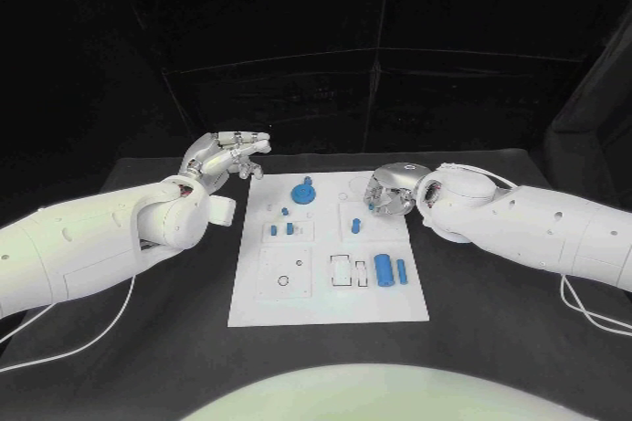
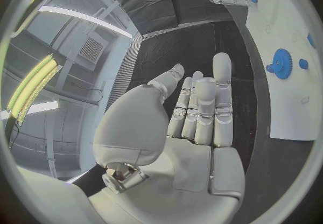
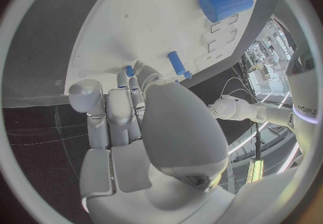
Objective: Assemble the parts on the task board
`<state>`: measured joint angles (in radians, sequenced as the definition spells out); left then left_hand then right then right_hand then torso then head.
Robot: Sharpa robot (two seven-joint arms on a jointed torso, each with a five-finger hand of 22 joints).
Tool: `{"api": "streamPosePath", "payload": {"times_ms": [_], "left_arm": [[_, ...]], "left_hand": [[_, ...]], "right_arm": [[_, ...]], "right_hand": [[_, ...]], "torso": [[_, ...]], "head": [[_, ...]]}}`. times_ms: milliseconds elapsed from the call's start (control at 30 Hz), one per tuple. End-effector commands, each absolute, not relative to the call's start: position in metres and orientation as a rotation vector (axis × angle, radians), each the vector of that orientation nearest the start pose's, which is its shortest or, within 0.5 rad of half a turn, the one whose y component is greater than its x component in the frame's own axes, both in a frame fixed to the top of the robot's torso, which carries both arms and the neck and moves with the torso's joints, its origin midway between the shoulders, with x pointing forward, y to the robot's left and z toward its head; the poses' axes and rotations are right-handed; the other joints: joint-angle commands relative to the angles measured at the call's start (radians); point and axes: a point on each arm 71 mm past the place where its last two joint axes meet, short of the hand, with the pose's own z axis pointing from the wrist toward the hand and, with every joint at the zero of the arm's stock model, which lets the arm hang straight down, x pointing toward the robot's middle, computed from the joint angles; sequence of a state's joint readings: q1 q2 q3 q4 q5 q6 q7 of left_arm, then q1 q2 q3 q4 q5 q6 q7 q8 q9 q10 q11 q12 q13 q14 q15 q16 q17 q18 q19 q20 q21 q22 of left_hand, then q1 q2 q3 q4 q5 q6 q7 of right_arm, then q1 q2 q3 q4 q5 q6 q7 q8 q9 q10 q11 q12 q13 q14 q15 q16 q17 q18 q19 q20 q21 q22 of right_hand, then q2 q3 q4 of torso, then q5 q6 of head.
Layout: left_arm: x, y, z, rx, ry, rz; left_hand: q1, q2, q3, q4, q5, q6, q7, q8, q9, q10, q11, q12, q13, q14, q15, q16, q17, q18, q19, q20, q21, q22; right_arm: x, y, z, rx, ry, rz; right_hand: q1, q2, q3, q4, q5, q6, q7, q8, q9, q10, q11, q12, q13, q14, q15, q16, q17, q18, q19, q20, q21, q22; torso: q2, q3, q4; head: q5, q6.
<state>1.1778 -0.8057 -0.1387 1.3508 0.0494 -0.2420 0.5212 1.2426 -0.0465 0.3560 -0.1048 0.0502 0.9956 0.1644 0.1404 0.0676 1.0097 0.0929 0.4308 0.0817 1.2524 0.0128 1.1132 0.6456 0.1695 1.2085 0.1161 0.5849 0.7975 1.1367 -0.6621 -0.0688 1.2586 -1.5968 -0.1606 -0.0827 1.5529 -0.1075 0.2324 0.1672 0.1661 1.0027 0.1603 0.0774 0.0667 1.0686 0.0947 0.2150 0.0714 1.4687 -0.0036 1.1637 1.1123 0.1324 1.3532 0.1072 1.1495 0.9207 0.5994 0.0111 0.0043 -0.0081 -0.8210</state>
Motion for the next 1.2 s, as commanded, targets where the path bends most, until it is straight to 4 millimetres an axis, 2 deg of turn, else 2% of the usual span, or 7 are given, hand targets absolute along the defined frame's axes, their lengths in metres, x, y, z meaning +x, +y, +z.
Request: {"api": "streamPosePath", "payload": {"times_ms": [33,233,300,467,633,1033,1200], "left_arm": [[0.501,0.244,-0.226,-1.147,1.368,-1.517],[0.501,0.244,-0.226,-1.150,1.374,-1.519],[0.501,0.244,-0.226,-1.150,1.376,-1.521],[0.501,0.244,-0.226,-1.152,1.380,-1.522],[0.501,0.244,-0.226,-1.154,1.383,-1.522],[0.501,0.245,-0.228,-1.168,1.402,-1.508],[0.501,0.246,-0.228,-1.173,1.410,-1.504]], "left_hand": [[-0.010,0.001,-0.006,0.000,-0.001,0.004,0.001,0.001,0.001,-0.002,0.004,0.004,0.000,-0.007,0.002,-0.004,-0.003,0.013,-0.005,-0.001,-0.004,-0.002],[-0.010,0.003,-0.008,0.001,-0.001,0.006,0.000,0.003,0.001,-0.003,0.003,0.006,0.000,-0.009,0.002,-0.005,-0.008,0.013,-0.005,-0.001,-0.005,-0.003],[-0.010,0.003,-0.008,0.001,-0.001,0.007,0.000,0.003,0.001,-0.003,0.003,0.006,0.000,-0.010,0.002,-0.006,-0.009,0.013,-0.005,-0.001,-0.005,-0.004],[-0.006,0.007,-0.009,0.001,-0.001,0.009,-0.002,0.004,0.001,-0.004,0.002,0.008,0.000,-0.012,0.001,-0.009,-0.015,0.013,-0.005,-0.001,-0.007,-0.006],[-0.001,0.011,-0.009,0.000,-0.001,0.011,-0.003,0.006,0.002,-0.005,0.001,0.010,0.000,-0.015,0.000,-0.010,-0.019,0.014,-0.004,-0.001,-0.010,-0.009],[0.008,0.013,-0.009,-0.005,-0.001,0.010,-0.003,0.006,0.001,-0.009,0.000,0.012,-0.001,-0.017,-0.001,-0.011,-0.025,0.014,-0.003,-0.002,-0.013,-0.012],[0.015,0.015,-0.008,-0.009,-0.001,0.008,-0.001,0.005,0.000,-0.013,0.001,0.013,-0.001,-0.019,0.000,-0.013,-0.031,0.014,-0.003,-0.003,-0.015,-0.015]], "right_arm": [[0.509,-0.179,-0.253,-0.362,1.865,0.487],[0.509,-0.176,-0.255,-0.369,1.874,0.484],[0.510,-0.175,-0.257,-0.369,1.880,0.480],[0.510,-0.173,-0.259,-0.367,1.895,0.465],[0.510,-0.172,-0.261,-0.378,1.899,0.425],[0.508,-0.169,-0.264,-0.417,1.904,0.364],[0.507,-0.168,-0.262,-0.414,1.877,0.368]], "right_hand": [[0.002,0.002,0.006,-0.001,-0.003,0.006,0.000,-0.003,0.002,0.007,-0.002,-0.004,-0.001,0.023,0.008,0.004,0.001,-0.012,0.007,-0.002,0.006,0.001],[0.003,0.015,0.035,-0.007,-0.014,0.026,-0.003,0.001,0.004,0.027,-0.005,-0.006,-0.008,0.026,0.006,0.013,0.008,-0.015,0.013,-0.002,0.018,0.017],[-0.005,0.029,0.053,-0.003,-0.028,0.038,-0.004,0.004,0.005,0.039,-0.007,-0.007,-0.008,0.027,0.004,0.009,0.000,-0.016,0.016,-0.003,0.024,0.024],[-0.018,0.036,0.079,-0.002,-0.044,0.043,-0.005,-0.002,0.003,0.043,-0.008,-0.019,-0.009,0.028,0.004,0.012,-0.001,-0.017,0.019,-0.004,0.030,0.031],[-0.014,0.049,0.123,-0.022,-0.068,0.070,-0.010,0.004,0.006,0.070,-0.014,-0.024,-0.008,0.031,-0.002,0.019,0.001,-0.019,0.026,-0.008,0.044,0.050],[-0.031,0.035,0.180,-0.058,-0.074,0.091,-0.012,0.001,0.005,0.092,-0.018,-0.044,-0.007,0.031,-0.006,0.029,-0.001,-0.022,0.032,-0.013,0.059,0.067],[-0.044,0.026,0.208,-0.078,-0.060,0.097,-0.012,-0.003,0.004,0.102,-0.018,-0.055,-0.007,0.030,-0.008,0.033,-0.002,-0.023,0.033,-0.015,0.063,0.072]], "torso": [[-0.001,0.0006,-0.0013],[-0.001,-0.0001,-0.0003],[-0.001,-0.0005,0.0002],[0.000,-0.0005,0.0007],[0.000,0.0000,0.0007],[0.000,0.0001,-0.0013],[-0.001,-0.0005,-0.0010]], "head": [[-0.001,-0.001],[-0.002,0.000],[-0.004,0.000],[-0.004,0.000],[-0.004,-0.002],[-0.004,-0.005],[-0.007,-0.007]]}}
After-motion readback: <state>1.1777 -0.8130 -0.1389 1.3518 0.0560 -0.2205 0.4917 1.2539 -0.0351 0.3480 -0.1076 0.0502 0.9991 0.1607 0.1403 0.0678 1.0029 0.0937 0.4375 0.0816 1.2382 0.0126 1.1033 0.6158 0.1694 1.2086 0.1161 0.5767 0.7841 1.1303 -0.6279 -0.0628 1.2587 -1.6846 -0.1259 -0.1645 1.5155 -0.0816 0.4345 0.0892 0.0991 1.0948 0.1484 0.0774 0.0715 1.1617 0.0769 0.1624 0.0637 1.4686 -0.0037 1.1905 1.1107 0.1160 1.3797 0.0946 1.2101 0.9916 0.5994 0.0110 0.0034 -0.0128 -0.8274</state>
